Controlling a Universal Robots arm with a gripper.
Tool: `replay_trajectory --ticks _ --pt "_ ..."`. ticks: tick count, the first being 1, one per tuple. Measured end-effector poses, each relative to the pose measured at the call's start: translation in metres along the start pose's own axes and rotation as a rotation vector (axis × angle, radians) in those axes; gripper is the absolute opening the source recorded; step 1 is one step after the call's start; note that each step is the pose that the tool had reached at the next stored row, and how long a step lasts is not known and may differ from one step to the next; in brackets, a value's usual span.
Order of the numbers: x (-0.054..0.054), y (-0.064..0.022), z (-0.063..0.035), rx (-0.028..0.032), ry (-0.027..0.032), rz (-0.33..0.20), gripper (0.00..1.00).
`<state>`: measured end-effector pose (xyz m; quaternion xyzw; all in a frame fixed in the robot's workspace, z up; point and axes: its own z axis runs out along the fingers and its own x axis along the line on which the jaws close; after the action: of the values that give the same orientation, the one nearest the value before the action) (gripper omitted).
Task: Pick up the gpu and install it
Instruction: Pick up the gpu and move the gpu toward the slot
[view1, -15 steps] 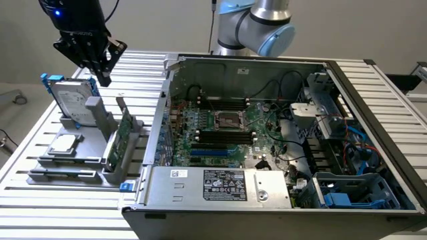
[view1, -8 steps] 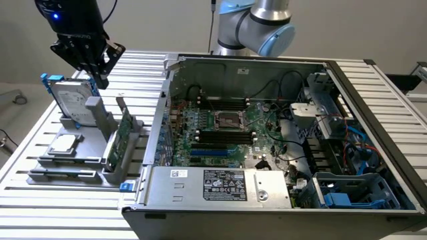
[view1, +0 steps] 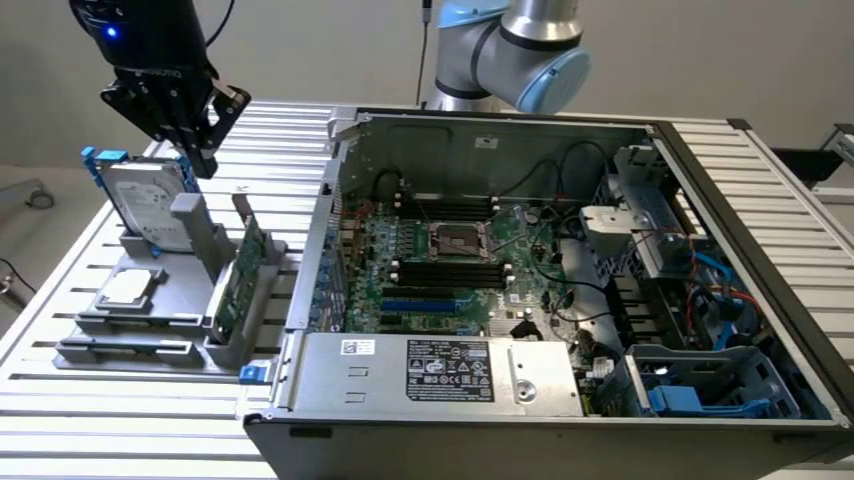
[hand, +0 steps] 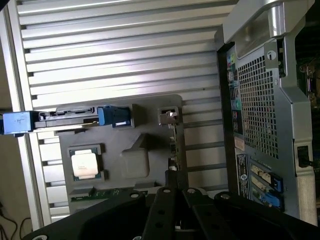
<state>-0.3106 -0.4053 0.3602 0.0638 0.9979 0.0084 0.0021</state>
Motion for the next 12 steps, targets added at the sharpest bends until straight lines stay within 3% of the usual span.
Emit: replay_trajectory --ticks 7,9,12 --pt "0.0 0.0 0.0 0.0 -0.0001 0.0 0.12" --pt "0.0 0.0 0.0 0.0 0.0 -0.001 0.18" --pt "0.0 0.0 0.0 0.0 0.0 -0.001 0.36"
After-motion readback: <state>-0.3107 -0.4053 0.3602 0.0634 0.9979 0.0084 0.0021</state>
